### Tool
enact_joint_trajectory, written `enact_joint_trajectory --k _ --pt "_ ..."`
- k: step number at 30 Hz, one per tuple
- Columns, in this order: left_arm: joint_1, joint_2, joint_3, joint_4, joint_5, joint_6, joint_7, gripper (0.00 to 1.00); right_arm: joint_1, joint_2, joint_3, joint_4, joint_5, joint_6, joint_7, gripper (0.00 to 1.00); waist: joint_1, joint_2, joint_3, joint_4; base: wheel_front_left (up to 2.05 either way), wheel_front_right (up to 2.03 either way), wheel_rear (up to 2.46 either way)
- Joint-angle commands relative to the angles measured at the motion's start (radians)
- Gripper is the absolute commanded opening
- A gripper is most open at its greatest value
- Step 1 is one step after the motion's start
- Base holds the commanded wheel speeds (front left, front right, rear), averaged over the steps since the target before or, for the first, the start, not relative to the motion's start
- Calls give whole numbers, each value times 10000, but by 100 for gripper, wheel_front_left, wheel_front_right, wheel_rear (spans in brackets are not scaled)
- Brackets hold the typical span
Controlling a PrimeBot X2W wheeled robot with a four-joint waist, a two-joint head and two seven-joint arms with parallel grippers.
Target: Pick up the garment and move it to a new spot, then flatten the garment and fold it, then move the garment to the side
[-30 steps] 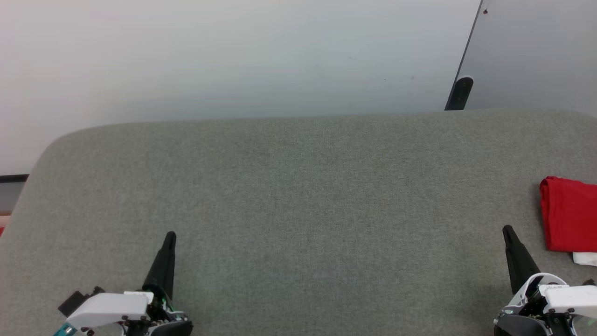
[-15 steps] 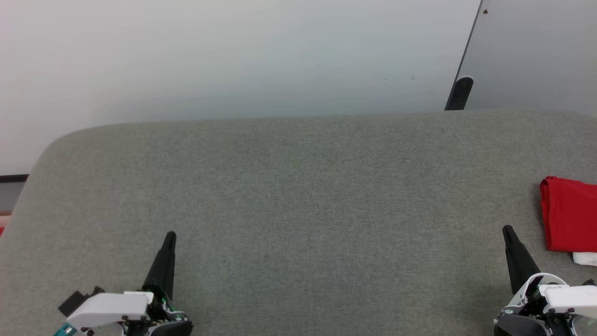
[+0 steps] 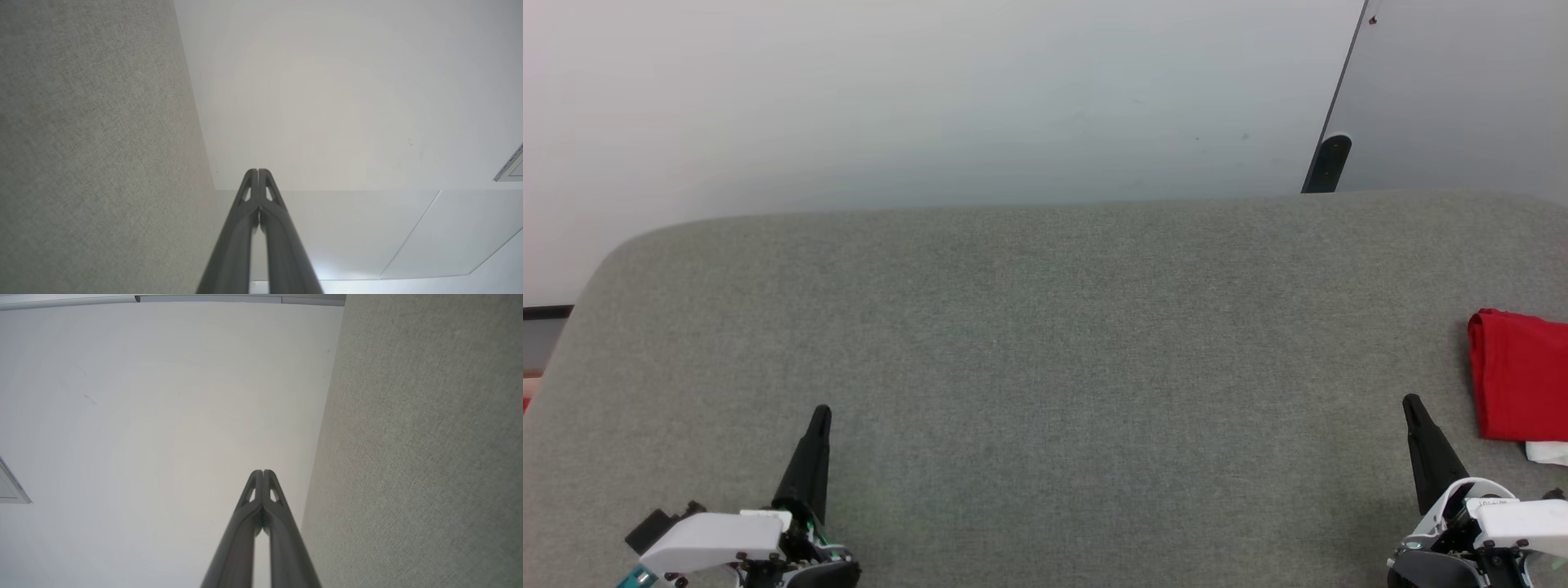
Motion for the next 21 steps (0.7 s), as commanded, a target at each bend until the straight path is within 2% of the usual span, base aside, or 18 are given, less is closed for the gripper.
enact_joint_trajectory --k 1,21 --pt "-106 -4 24 13 -33 -57 29 0 -34 28 11 3 36 -10 1 0 0 -1 0 0 0 0 0" --pt "-105 -4 24 12 -34 -57 28 0 -34 28 13 3 37 -10 -1 0 0 -1 0 0 0 0 0"
